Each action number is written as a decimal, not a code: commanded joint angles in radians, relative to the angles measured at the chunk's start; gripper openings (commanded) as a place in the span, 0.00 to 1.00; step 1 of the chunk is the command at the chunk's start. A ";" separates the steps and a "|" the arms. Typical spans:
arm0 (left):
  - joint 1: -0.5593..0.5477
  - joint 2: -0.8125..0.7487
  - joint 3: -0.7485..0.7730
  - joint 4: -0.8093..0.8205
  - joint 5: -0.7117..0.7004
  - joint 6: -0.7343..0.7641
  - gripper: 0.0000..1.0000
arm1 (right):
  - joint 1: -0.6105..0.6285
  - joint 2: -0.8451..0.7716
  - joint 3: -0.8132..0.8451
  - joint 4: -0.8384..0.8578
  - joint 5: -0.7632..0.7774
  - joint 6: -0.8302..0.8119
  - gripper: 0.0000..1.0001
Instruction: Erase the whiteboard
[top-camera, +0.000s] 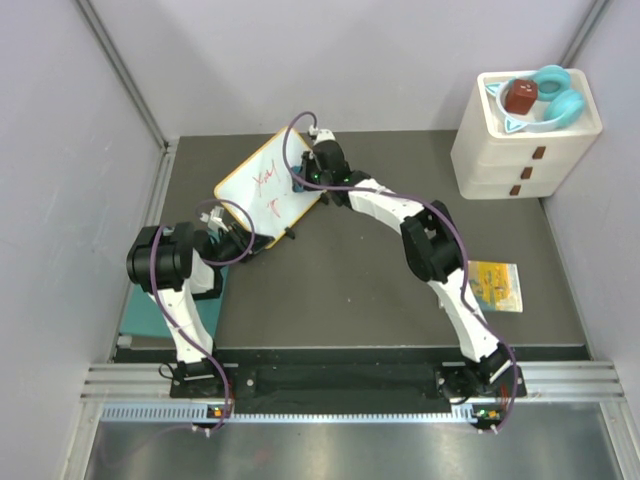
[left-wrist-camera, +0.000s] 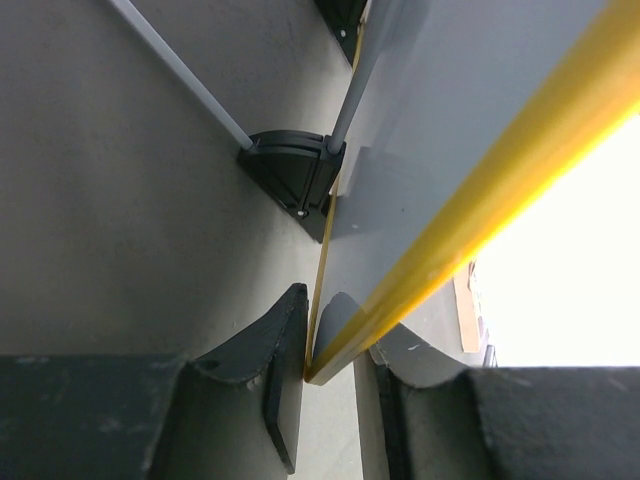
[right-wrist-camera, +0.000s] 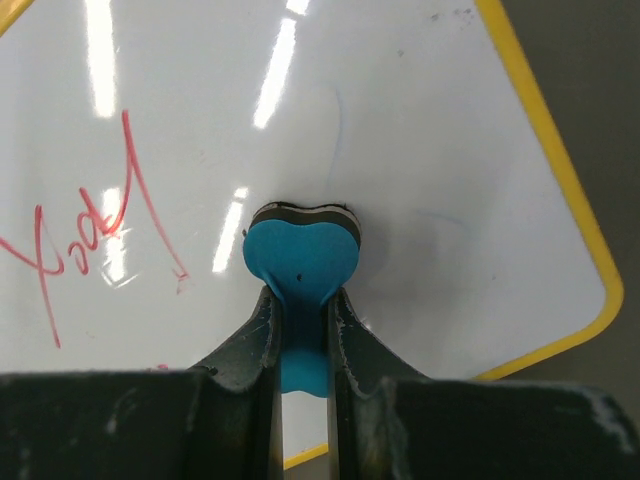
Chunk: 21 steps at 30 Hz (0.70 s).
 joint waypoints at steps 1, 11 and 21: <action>-0.013 -0.028 0.013 0.332 0.027 0.025 0.29 | 0.103 -0.008 -0.051 -0.087 -0.119 -0.032 0.00; -0.014 -0.030 0.016 0.325 0.022 0.032 0.27 | 0.180 -0.123 -0.217 -0.041 -0.166 -0.031 0.00; -0.025 -0.047 0.016 0.286 0.025 0.060 0.27 | 0.180 -0.056 -0.035 -0.096 -0.067 -0.032 0.00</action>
